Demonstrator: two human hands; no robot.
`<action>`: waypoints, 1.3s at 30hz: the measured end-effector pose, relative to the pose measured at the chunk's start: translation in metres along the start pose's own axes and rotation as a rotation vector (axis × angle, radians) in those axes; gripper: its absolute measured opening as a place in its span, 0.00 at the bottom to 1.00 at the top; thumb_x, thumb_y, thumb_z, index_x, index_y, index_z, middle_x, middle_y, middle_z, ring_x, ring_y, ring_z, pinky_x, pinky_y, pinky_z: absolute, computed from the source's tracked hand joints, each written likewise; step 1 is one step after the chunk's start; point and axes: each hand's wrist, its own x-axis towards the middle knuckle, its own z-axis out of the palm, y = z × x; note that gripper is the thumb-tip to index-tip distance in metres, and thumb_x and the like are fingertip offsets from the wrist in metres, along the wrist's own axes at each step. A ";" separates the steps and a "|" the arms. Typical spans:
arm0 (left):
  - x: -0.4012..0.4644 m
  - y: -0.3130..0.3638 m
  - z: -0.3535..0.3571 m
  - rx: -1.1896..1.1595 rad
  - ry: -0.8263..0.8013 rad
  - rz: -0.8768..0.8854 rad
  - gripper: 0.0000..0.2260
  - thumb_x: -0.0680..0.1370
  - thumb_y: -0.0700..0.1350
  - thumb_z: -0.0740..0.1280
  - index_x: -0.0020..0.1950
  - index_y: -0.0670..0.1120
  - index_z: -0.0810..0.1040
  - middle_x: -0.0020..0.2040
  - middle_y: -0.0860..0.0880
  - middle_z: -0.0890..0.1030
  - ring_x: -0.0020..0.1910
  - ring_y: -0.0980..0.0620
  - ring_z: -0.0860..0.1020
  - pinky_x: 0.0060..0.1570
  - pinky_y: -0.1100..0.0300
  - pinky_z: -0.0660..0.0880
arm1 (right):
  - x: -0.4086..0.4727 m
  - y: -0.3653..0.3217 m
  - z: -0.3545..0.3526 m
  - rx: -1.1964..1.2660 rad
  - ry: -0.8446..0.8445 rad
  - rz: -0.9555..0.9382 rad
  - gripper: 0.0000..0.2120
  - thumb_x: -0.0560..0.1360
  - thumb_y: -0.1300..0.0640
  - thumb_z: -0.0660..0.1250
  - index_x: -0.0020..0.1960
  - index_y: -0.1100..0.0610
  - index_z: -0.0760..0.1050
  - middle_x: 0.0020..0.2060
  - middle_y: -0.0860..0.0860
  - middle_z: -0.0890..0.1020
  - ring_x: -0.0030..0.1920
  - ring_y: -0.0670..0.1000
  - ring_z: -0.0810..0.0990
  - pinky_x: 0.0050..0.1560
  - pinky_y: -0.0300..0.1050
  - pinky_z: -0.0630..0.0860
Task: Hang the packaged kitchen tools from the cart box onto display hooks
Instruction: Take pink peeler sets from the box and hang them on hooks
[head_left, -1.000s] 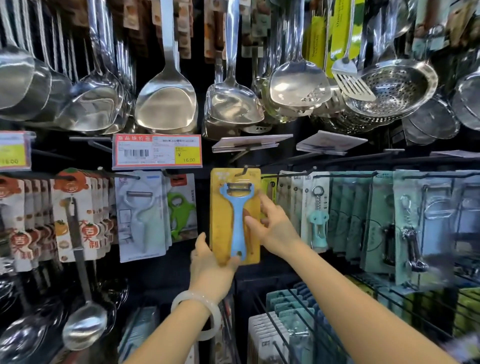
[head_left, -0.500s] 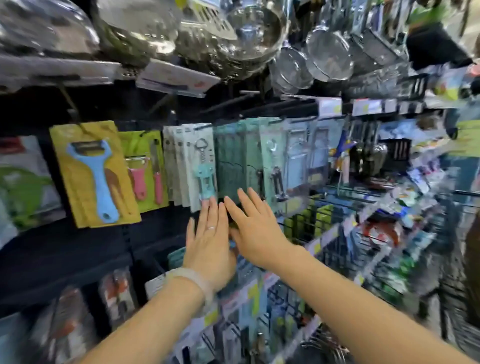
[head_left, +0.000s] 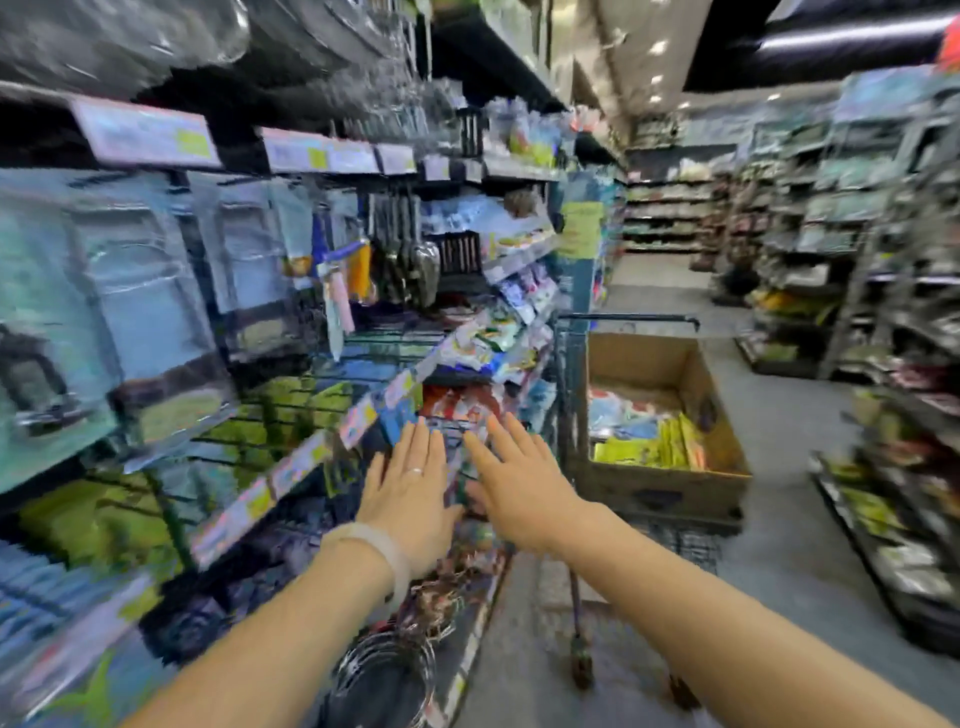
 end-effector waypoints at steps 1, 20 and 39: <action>0.014 0.018 0.008 -0.010 -0.017 0.031 0.33 0.81 0.54 0.53 0.76 0.46 0.35 0.76 0.49 0.32 0.75 0.51 0.33 0.74 0.50 0.40 | -0.003 0.023 0.002 -0.002 -0.013 0.035 0.28 0.81 0.48 0.50 0.77 0.52 0.43 0.77 0.55 0.42 0.76 0.57 0.39 0.74 0.57 0.44; 0.299 0.222 0.170 -0.042 -0.262 0.318 0.35 0.80 0.54 0.56 0.76 0.44 0.37 0.76 0.47 0.33 0.75 0.50 0.35 0.74 0.49 0.41 | 0.057 0.370 0.095 0.048 -0.198 0.527 0.31 0.80 0.42 0.49 0.77 0.52 0.43 0.77 0.57 0.43 0.76 0.58 0.39 0.76 0.54 0.44; 0.541 0.302 0.294 -0.237 -0.648 0.269 0.32 0.80 0.51 0.58 0.77 0.44 0.44 0.78 0.45 0.40 0.77 0.47 0.40 0.75 0.53 0.45 | 0.209 0.613 0.200 0.545 -0.412 0.847 0.32 0.78 0.53 0.61 0.76 0.54 0.49 0.75 0.58 0.58 0.74 0.58 0.59 0.72 0.53 0.61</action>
